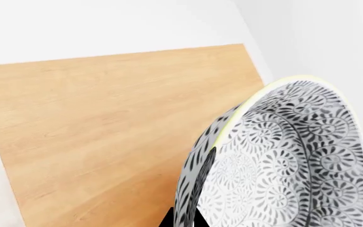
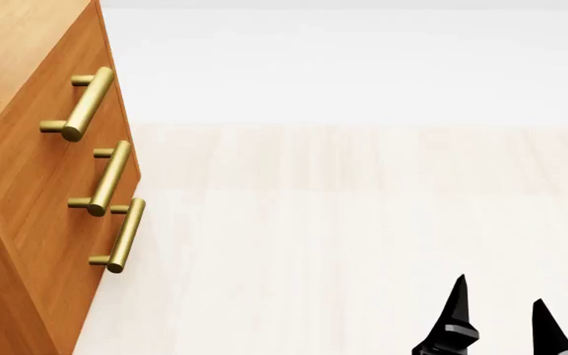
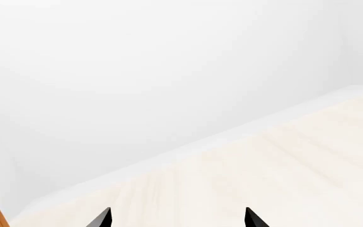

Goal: Put the bowl on top of the cabinet.

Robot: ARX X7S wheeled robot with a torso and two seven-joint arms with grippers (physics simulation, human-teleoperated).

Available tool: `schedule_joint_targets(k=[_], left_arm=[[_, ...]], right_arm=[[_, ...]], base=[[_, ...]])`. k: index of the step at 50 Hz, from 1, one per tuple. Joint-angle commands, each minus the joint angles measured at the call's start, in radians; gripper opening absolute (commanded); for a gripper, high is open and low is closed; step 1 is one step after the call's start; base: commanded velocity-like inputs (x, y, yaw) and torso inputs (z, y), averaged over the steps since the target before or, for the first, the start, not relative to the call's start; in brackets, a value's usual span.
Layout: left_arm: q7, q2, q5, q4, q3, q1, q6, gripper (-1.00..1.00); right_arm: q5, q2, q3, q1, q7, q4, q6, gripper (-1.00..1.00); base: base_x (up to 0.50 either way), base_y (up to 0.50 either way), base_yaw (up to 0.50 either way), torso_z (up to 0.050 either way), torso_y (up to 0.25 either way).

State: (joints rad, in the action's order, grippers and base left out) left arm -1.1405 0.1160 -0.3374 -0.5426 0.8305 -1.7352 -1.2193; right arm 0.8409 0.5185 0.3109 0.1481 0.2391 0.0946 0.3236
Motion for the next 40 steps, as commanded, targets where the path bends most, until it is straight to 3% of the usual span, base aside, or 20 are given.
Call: schedule_joint_targets(k=[1, 40], left_arm=[[0.015, 0.005, -0.012, -0.018, -0.006, 0.008, 0.033, -1.00], [0.051, 0.036, -0.008, -0.073, -0.028, 0.050, 0.084, -1.00]], right_arm=[[0.000, 0.000, -0.001, 0.000, -0.001, 0.001, 0.000, 1.00], [-0.008, -0.004, 0.001, 0.005, 0.001, 0.008, -0.003, 1.00]], base=[[0.00, 0.00, 0.00, 0.000, 0.000], [0.00, 0.00, 0.00, 0.000, 0.000]])
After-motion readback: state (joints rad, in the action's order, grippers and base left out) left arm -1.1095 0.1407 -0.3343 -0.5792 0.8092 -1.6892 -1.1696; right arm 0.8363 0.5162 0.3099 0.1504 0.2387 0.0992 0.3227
